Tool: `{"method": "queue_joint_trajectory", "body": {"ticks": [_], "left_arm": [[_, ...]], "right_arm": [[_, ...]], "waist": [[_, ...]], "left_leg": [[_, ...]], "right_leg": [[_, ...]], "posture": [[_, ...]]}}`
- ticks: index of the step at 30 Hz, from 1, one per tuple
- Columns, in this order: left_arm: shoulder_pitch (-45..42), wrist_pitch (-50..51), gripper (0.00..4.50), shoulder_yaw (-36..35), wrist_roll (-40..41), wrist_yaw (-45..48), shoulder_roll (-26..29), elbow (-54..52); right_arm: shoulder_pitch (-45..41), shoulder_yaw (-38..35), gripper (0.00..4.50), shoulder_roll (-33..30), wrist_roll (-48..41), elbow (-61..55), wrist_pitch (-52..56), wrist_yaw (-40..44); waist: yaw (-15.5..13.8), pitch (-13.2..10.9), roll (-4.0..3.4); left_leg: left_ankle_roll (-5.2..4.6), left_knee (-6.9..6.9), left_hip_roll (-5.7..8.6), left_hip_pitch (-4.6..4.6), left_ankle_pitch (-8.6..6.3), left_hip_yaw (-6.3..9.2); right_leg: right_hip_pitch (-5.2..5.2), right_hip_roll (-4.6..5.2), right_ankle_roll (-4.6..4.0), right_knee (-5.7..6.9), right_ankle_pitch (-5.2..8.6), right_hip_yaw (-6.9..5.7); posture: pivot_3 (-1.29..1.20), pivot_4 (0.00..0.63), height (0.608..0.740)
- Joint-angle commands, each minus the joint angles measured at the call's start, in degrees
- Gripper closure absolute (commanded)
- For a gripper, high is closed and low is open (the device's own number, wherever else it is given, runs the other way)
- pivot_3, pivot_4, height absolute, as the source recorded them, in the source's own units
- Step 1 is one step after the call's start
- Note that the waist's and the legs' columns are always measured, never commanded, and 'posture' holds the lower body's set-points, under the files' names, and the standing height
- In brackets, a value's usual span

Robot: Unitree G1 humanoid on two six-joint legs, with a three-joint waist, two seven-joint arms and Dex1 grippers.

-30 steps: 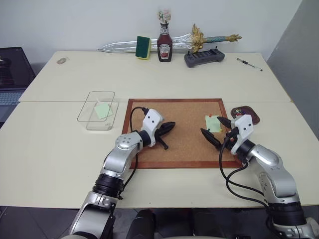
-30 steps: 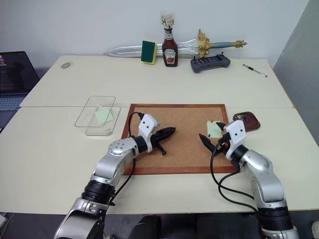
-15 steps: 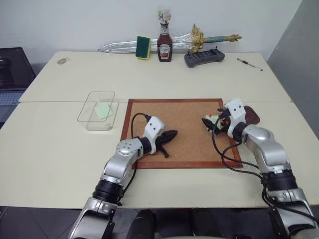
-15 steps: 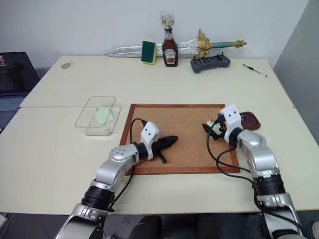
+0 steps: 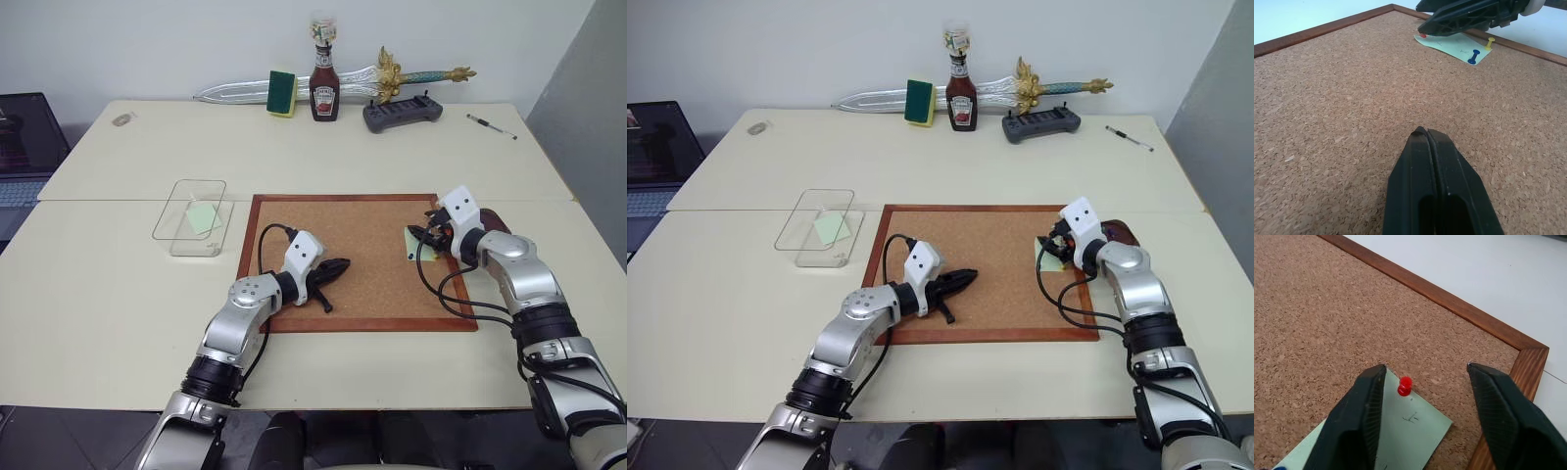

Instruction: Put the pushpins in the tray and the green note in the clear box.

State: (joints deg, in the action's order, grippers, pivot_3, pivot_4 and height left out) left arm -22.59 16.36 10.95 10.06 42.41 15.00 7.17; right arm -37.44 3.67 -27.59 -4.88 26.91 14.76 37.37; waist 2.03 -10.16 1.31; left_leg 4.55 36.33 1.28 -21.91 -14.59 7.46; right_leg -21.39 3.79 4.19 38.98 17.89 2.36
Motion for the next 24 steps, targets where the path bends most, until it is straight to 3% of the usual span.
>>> {"method": "queue_joint_trajectory", "body": {"ticks": [1, 9, 24], "left_arm": [[0.96, 0.66, 4.50, 0.80, 0.16, 0.47, -0.08, -1.47], [1.03, 1.01, 4.50, 1.01, -0.08, 0.62, 0.10, -1.61], [1.88, 3.01, 4.50, 1.64, -1.02, 1.18, 1.51, -1.29]], "right_arm": [[-1.50, 0.02, 3.00, -1.32, 0.94, -0.34, -1.91, 1.84], [-1.79, 0.55, 4.47, -1.49, 2.04, -0.51, -2.20, 3.63], [-1.03, -2.09, 4.47, -1.06, 0.06, -5.35, -3.06, 2.55]], "waist": [[0.00, 0.00, 0.00], [-0.01, 0.00, -0.01], [0.10, 0.01, -0.01]], "left_leg": [[0.00, 0.00, 0.00, 0.00, 0.00, 0.00], [0.00, 0.00, 0.00, 0.00, 0.00, 0.00], [0.00, 0.00, 0.00, 0.00, 0.00, 0.00]], "right_leg": [[0.00, 0.00, 0.00, 0.00, 0.00, 0.00], [0.00, 0.00, 0.00, 0.00, 0.00, 0.00], [-0.01, 0.00, 0.00, 0.00, 0.00, 0.00]], "posture": [[0.00, 0.150, 0.740], [0.00, 0.150, 0.740], [0.00, 0.150, 0.740]]}}
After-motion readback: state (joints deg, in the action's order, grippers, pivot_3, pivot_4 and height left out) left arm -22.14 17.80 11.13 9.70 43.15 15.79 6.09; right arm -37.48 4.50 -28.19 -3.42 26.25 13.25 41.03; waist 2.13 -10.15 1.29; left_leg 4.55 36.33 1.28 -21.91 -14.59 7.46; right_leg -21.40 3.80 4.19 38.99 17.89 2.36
